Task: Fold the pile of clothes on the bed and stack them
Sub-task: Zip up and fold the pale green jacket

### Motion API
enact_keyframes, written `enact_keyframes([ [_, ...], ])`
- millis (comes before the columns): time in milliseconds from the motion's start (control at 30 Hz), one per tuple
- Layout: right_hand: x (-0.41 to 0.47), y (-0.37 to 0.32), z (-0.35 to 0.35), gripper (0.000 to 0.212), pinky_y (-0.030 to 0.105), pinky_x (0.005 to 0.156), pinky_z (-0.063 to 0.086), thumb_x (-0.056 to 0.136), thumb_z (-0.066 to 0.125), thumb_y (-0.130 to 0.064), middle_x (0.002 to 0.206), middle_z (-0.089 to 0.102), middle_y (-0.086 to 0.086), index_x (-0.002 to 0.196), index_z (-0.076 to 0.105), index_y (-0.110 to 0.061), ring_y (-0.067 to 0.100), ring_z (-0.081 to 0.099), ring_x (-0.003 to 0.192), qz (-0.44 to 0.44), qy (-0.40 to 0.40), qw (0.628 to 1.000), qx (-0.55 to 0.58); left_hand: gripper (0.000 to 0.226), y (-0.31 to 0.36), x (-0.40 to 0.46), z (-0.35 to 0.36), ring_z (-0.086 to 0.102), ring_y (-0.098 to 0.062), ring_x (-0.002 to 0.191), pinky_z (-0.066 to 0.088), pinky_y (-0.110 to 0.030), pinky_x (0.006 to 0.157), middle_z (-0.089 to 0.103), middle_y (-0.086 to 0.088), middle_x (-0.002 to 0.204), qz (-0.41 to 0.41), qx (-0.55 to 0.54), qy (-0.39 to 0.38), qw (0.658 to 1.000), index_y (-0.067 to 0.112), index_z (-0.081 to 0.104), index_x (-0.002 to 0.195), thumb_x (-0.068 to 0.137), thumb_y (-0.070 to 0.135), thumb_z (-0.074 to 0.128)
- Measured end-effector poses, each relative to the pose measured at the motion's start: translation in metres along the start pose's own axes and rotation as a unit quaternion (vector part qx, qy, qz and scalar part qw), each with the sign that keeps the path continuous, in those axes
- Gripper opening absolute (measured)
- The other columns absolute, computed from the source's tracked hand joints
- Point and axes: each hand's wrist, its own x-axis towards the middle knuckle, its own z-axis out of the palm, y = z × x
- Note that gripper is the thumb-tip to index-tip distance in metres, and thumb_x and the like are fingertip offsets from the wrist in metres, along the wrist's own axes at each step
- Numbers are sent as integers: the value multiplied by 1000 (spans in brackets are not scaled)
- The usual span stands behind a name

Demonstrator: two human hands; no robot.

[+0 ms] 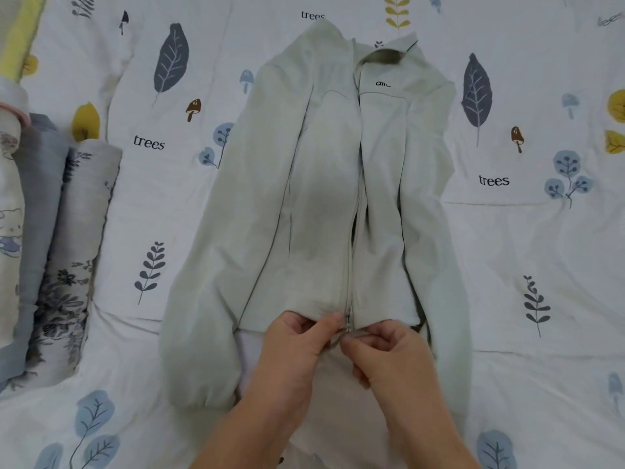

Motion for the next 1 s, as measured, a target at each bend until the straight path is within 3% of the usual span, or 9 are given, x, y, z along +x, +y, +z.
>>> enact_keyframes([
  [100,0,1,1,31,16,45,32,65,81,-28,48,48,-8,60,53,-16,1,40,41,-37,47,990,-129,7,-3,2,-2,69,-23,73,57,-23,65,72,-16,80,2,-3,-13,1000,-1,67,84,78,-1,65],
  [233,-1,-4,6,33,16,47,35,74,74,-31,54,50,-8,59,46,-20,4,46,49,-87,117,952,-270,15,-4,3,-3,67,-31,85,54,-37,83,72,-20,87,6,31,-13,999,-3,68,89,75,2,70],
  [433,-5,-13,3,24,26,61,29,96,39,-42,95,58,-7,86,54,-26,15,53,87,-151,71,824,-542,16,0,5,-7,67,-16,68,53,-21,62,73,-11,74,30,75,9,997,3,67,81,68,-2,75],
  [500,-7,-15,0,24,26,55,27,99,33,-41,92,51,-8,92,52,-27,15,54,89,-185,56,787,-586,19,2,5,-7,68,-13,66,53,-18,59,73,-10,74,35,82,8,996,2,66,83,67,-3,75],
  [567,-7,-21,-3,23,26,52,26,97,33,-40,75,40,-8,82,46,-27,16,50,73,-232,68,772,-587,26,1,4,-9,68,-15,67,53,-19,60,73,-9,73,34,98,8,995,2,65,84,63,-1,80],
  [700,13,-37,-8,18,29,61,33,98,37,-29,73,38,-9,86,49,-25,14,45,72,-250,75,769,-584,23,-7,-3,-9,68,-14,64,51,-27,68,71,-7,64,11,137,20,990,4,61,78,64,4,80],
  [833,43,-61,-13,28,33,58,27,97,42,-27,75,50,-2,72,48,-17,22,49,70,-279,162,802,-503,13,-10,-11,-10,65,-8,53,50,-15,54,69,-6,57,-7,141,16,990,1,61,79,73,-1,72],
  [933,51,-60,-13,29,33,64,35,95,48,-24,77,58,1,69,55,-12,21,53,74,-289,92,863,-404,17,-8,-8,-17,63,-10,52,48,-16,50,68,-5,61,-19,143,37,989,2,61,84,74,6,74],
  [1000,47,-55,-11,26,36,76,46,94,50,-22,88,66,3,72,59,-12,20,59,83,-290,33,887,-357,32,-5,-2,-22,60,-12,56,41,-18,49,62,-3,68,4,236,118,965,6,55,86,73,24,77],
])
